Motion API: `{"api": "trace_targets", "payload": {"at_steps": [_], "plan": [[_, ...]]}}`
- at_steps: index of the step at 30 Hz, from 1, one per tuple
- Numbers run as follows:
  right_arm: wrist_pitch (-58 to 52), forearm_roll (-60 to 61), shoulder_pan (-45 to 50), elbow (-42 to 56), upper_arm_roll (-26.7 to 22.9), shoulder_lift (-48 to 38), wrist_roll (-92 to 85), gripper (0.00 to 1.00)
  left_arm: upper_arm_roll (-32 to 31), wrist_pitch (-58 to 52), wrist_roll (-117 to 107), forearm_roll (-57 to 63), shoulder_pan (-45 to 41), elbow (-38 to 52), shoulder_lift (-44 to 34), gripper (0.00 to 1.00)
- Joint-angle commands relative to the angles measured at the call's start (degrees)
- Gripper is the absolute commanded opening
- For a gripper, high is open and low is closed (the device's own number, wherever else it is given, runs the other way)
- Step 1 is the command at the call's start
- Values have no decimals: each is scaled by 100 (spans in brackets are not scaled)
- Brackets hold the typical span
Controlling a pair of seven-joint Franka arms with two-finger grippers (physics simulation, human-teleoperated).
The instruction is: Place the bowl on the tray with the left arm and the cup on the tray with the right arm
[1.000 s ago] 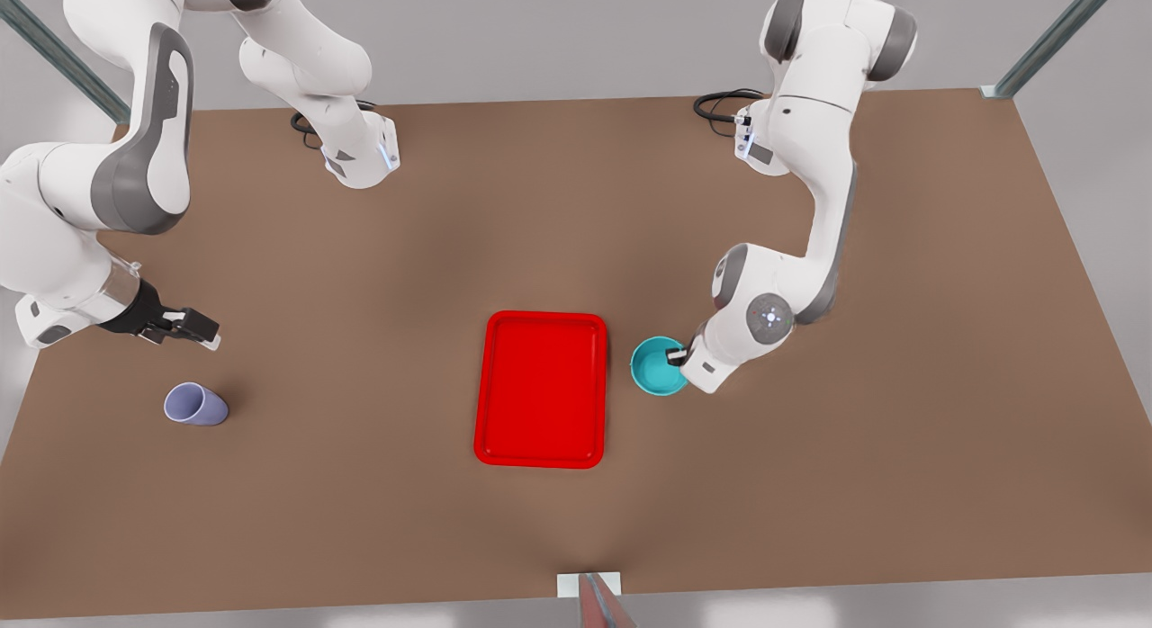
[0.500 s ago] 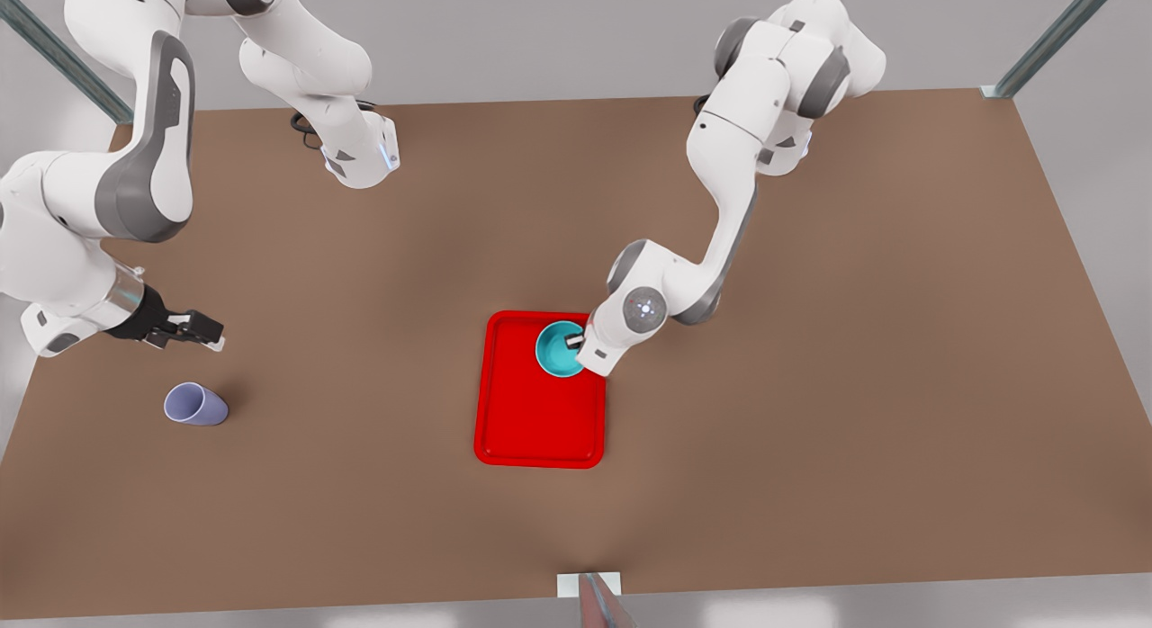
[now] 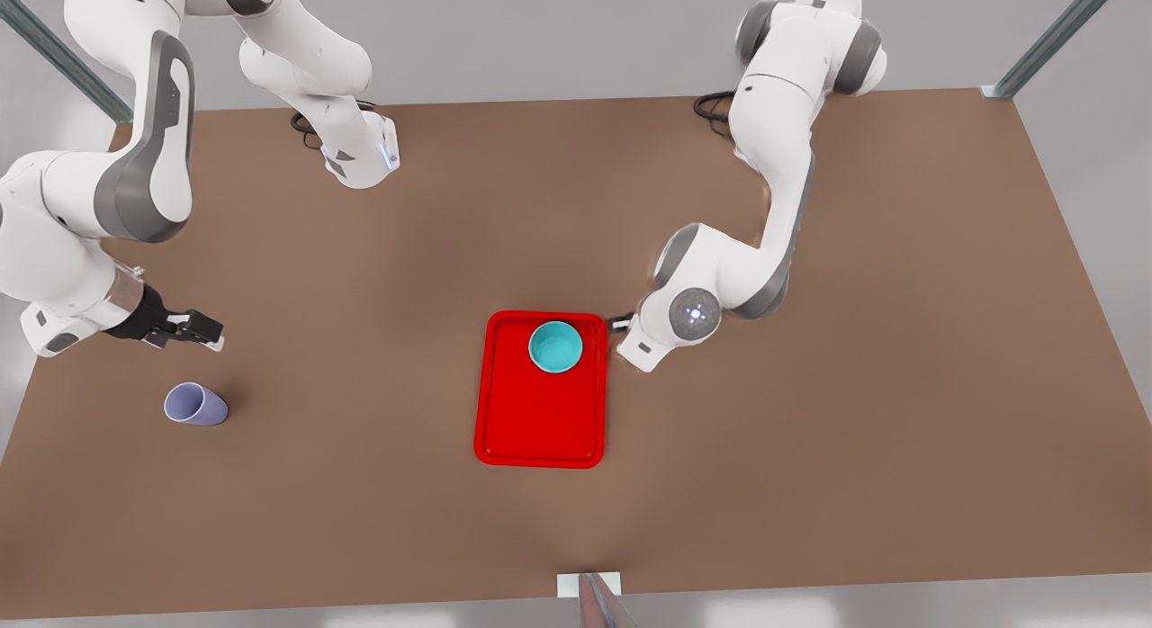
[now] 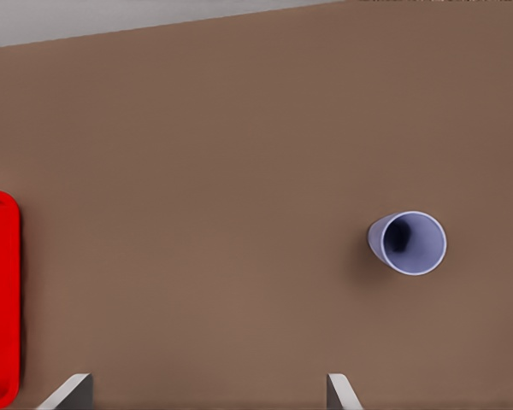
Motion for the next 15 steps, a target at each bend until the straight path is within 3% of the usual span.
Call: {"api": "trace_targets", "payload": {"at_steps": [1,2,4,5,6,7,8,12,15], "plan": [[0,0,6,0,0,-4,0,100,73,-155,284,659,43,0,-95,99],[0,0,6,0,0,5,0,100,592,-982,1719,1151,141,0,-659,99],[0,9,6,0,0,5,0,100,1330,-1625,2538,1485,141,0,-1195,100],[0,0,6,0,0,5,0,100,1313,-1783,2635,1863,167,-61,-1529,100],[0,0,6,0,0,5,0,100,867,-1985,2635,1846,763,-61,-1713,100],[0,0,6,9,0,5,0,100,-329,-1977,2617,2004,1810,-79,-1863,100],[9,9,15,9,0,14,0,100,-568,-1924,2617,2083,2065,-132,-1925,100],[-17,-26,6,193,0,514,-9,100,-533,-1924,2556,2075,2048,-97,-1758,100],[43,-132,-29,150,-369,989,18,100,-497,-1924,2564,2083,2065,-97,-1758,100]]}}
